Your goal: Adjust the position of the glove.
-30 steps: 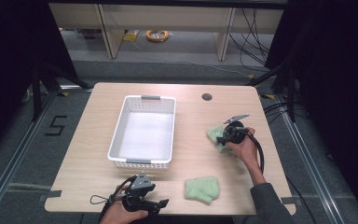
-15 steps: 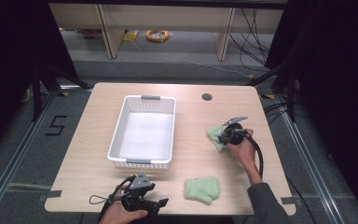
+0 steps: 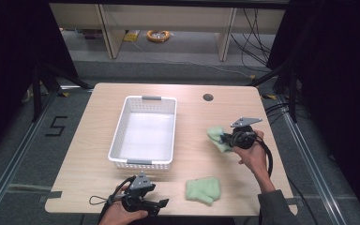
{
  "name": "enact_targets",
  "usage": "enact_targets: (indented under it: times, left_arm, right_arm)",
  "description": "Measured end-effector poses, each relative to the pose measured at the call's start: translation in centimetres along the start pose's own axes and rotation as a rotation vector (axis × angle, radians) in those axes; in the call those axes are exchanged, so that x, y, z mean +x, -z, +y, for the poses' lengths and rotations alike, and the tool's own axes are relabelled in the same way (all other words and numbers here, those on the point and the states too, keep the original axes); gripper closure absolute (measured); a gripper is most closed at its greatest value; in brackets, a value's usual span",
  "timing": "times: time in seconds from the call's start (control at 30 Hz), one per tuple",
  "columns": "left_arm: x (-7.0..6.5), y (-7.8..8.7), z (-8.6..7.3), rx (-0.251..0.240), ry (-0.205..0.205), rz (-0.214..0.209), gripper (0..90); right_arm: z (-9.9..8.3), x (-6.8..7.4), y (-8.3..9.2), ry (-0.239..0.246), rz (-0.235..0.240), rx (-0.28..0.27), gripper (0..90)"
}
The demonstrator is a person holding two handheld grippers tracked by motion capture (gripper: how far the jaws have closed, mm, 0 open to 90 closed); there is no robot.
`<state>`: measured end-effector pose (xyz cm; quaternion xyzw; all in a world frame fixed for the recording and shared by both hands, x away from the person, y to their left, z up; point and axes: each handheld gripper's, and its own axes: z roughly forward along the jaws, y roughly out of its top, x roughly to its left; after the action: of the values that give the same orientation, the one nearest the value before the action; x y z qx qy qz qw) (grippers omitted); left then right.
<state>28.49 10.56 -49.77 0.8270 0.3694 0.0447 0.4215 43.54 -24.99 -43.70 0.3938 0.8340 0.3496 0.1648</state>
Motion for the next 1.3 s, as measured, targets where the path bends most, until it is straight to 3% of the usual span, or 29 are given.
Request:
enact_targets:
  times: [0.03, 0.13, 0.2, 0.23, 0.33, 0.47, 0.5, 0.6, 0.63, 0.87, 0.93, 1.03, 1.17, 1.2, 1.23, 1.27, 1.3]
  left_arm:
    - [0.2, 0.1, 0.0, 0.022, -0.026, 0.000, 25.8]
    - [0.1, 0.0, 0.0, 0.010, 0.003, 0.001, 25.8]
    - [0.1, 0.1, 0.0, 0.008, 0.001, 0.010, 25.8]
    - [0.2, 0.2, 0.0, 0.018, -0.021, 0.005, 25.9]
    - [0.1, 0.0, -0.1, 0.016, -0.001, 0.002, 25.8]
    - [0.2, 0.1, 0.0, 0.017, -0.016, 0.004, 25.8]
    - [0.1, 0.0, -0.1, 0.010, 0.008, 0.005, 25.8]
    - [0.1, 0.0, -0.1, 0.010, -0.006, 0.007, 25.8]
    - [0.1, 0.0, -0.1, 0.008, 0.001, 0.005, 25.8]
    - [0.0, -0.1, -0.1, 0.004, -0.002, 0.006, 25.8]
    - [0.2, 0.0, -0.1, 0.026, -0.028, 0.018, 25.8]
    - [-0.1, -0.1, -0.2, 0.020, -0.003, 0.002, 25.9]
    - [-0.2, -0.2, -0.2, 0.026, -0.030, -0.004, 26.1]
    - [-0.4, -0.3, -0.2, 0.021, -0.008, -0.009, 26.3]
    - [-0.5, -0.3, -0.2, 0.027, -0.025, -0.009, 26.6]
    - [-0.7, -0.4, -0.2, 0.011, -0.006, -0.016, 26.9]
    - [-0.7, -0.3, -0.1, 0.029, -0.030, -0.010, 27.2]
  right_arm:
    - [-0.1, 0.4, 0.4, 0.004, 0.011, -0.017, 85.6]
    - [-0.6, 1.8, 1.6, 0.029, 0.038, -0.034, 85.6]
    - [-1.1, 2.8, 2.5, 0.026, 0.067, -0.040, 85.6]
    - [-1.5, 3.5, 2.9, 0.036, 0.076, -0.050, 85.5]
    - [-2.4, 4.7, 3.6, 0.062, 0.109, -0.055, 85.5]
    - [-3.5, 6.7, 4.7, 0.077, 0.127, -0.052, 85.4]
    - [-3.8, 7.2, 4.9, 0.085, 0.140, -0.037, 85.5]
    - [-4.6, 8.5, 5.3, 0.093, 0.151, -0.032, 85.5]
    - [-4.8, 8.7, 5.2, 0.118, 0.156, -0.043, 85.5]
    - [-5.7, 10.3, 4.6, 0.109, 0.193, -0.001, 85.4]
    - [-5.8, 10.7, 4.4, 0.115, 0.191, 0.011, 85.4]
    - [-6.1, 11.4, 3.7, 0.109, 0.195, 0.007, 85.2]
    - [-6.3, 12.1, 3.1, 0.115, 0.191, 0.029, 84.9]
    - [-6.3, 12.2, 3.1, 0.127, 0.190, 0.042, 84.9]
    - [-6.3, 12.3, 3.0, 0.118, 0.188, 0.040, 84.8]
    - [-6.4, 12.4, 2.8, 0.120, 0.190, 0.044, 84.6]
    - [-6.4, 12.5, 2.8, 0.121, 0.192, 0.058, 84.2]
